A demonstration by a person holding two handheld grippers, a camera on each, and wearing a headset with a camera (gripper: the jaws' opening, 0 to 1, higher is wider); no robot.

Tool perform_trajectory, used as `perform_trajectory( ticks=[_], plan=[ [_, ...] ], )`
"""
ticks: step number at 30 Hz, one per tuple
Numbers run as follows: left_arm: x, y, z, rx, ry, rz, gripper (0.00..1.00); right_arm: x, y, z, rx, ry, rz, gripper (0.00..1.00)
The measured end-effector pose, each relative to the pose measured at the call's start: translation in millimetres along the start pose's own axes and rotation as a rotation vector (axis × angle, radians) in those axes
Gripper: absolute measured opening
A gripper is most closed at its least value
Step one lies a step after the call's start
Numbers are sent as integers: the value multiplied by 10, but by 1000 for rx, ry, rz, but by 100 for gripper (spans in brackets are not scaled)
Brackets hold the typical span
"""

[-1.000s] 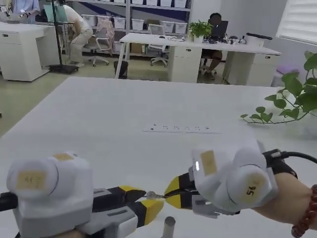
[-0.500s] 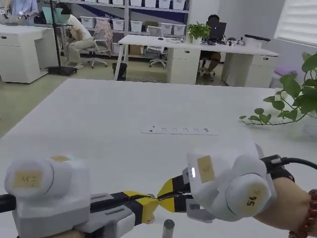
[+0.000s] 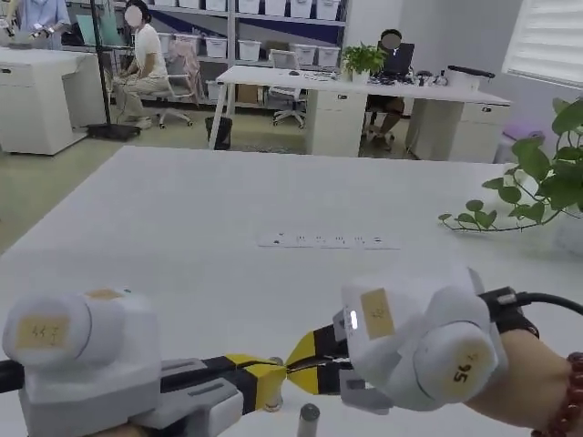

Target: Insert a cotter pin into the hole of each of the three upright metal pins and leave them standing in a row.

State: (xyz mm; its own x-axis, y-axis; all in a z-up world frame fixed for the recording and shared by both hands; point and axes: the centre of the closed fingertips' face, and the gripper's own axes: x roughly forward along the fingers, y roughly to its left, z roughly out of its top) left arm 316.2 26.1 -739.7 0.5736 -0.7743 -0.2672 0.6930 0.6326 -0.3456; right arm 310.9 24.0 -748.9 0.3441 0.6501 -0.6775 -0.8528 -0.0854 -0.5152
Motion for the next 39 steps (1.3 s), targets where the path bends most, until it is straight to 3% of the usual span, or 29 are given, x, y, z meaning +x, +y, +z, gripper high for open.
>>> perform_trajectory(
  ticks=[8, 18, 21, 23, 28, 31, 39],
  plan=[
    [-8, -8, 12, 50, 2, -1, 0, 1, 12, -1, 46, -29, 15, 6],
    [-58, -17, -75, 167, 30, -11, 0, -66, 62, -33, 304, -115, 86, 12],
    [-68, -52, -111, 228, 46, -34, 0, -90, 85, -22, 407, -153, 134, 14],
    [-76, -90, -120, 267, 52, -58, 0, -104, 81, -39, 434, -167, 153, 15],
    [-88, -165, -167, 350, 79, -100, 0, -131, 152, -54, 453, -195, 223, 15],
    [-97, -199, -191, 366, 86, -123, 0, -130, 180, -74, 451, -203, 235, 15],
    [-127, -345, -232, 423, 90, -207, 0, -140, 376, -82, 441, -231, 328, 14]
  ],
)
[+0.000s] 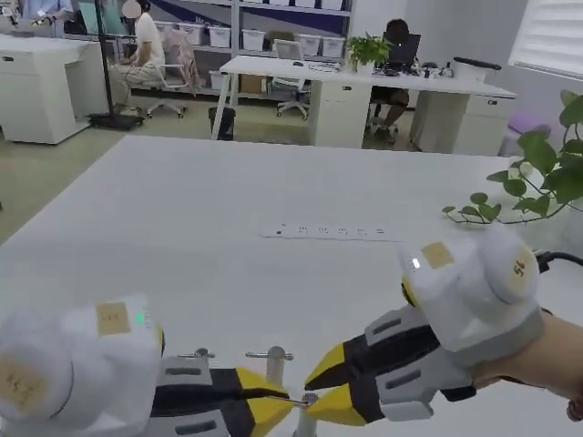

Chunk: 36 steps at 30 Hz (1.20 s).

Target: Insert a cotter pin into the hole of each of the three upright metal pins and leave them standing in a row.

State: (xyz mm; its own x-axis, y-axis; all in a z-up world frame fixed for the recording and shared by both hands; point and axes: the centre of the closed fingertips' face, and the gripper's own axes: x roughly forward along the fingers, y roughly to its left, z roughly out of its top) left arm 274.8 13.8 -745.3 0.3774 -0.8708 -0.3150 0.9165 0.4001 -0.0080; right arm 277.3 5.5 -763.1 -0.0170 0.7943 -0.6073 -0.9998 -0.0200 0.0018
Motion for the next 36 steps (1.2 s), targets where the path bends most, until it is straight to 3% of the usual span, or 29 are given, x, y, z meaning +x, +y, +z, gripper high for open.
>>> perform_trajectory(
  ticks=[6, 21, 29, 36],
  plan=[
    [11, -61, 6, 10, -3, -36, 0, 3, 87, 4, 20, -28, 48, 13],
    [17, -149, 62, 0, -43, -88, 0, 9, 199, 1, 33, -66, 110, 6],
    [35, -181, 47, -9, -43, -102, 1, -5, 233, -27, 22, -49, 117, 5],
    [73, -145, 3, -6, -22, -67, 4, -19, 237, -79, 7, -7, 103, 3]
  ],
)
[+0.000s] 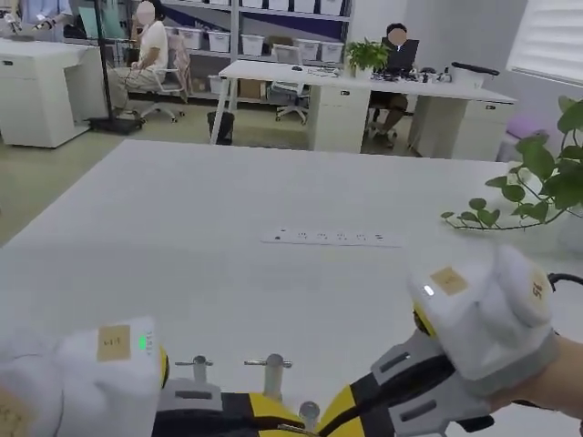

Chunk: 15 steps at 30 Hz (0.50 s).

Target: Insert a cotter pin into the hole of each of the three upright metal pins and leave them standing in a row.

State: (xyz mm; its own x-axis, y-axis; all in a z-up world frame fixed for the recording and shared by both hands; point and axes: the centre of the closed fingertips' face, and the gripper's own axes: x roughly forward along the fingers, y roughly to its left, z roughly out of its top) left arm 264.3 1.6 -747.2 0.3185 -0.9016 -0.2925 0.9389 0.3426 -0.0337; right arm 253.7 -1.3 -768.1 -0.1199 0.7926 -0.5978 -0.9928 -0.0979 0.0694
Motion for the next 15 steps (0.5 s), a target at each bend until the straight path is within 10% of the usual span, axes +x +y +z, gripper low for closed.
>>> perform_trajectory(
  ticks=[15],
  plan=[
    [11, 144, -90, -46, 4, 100, 21, -155, -215, -164, -32, 106, -85, 3]
  ],
)
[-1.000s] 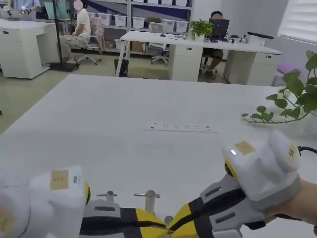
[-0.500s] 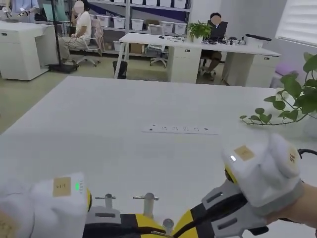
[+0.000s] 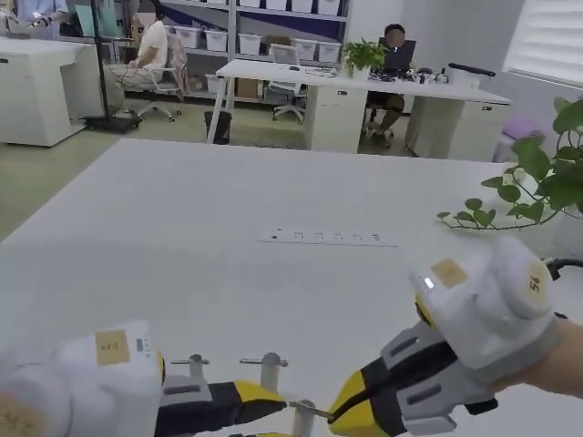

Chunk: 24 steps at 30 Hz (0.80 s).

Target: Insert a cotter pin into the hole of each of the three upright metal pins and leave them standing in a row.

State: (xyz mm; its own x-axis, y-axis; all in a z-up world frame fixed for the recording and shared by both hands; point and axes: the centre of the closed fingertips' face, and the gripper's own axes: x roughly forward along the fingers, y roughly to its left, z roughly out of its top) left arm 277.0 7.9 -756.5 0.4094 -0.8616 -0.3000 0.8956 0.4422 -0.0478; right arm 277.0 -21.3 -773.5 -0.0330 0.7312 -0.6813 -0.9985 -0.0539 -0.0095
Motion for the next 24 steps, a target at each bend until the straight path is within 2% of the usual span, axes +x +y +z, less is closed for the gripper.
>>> perform_trajectory(
  ticks=[5, 9, 24],
  plan=[
    [38, 74, -23, -16, -1, 43, 25, -36, -63, -99, -5, 43, -18, 3],
    [98, 111, -62, -55, 0, 71, 26, -48, -121, -188, -16, 81, -35, 3],
    [297, 242, -339, -79, 78, 148, 28, -22, -244, -511, -78, 215, -55, 3]
  ],
)
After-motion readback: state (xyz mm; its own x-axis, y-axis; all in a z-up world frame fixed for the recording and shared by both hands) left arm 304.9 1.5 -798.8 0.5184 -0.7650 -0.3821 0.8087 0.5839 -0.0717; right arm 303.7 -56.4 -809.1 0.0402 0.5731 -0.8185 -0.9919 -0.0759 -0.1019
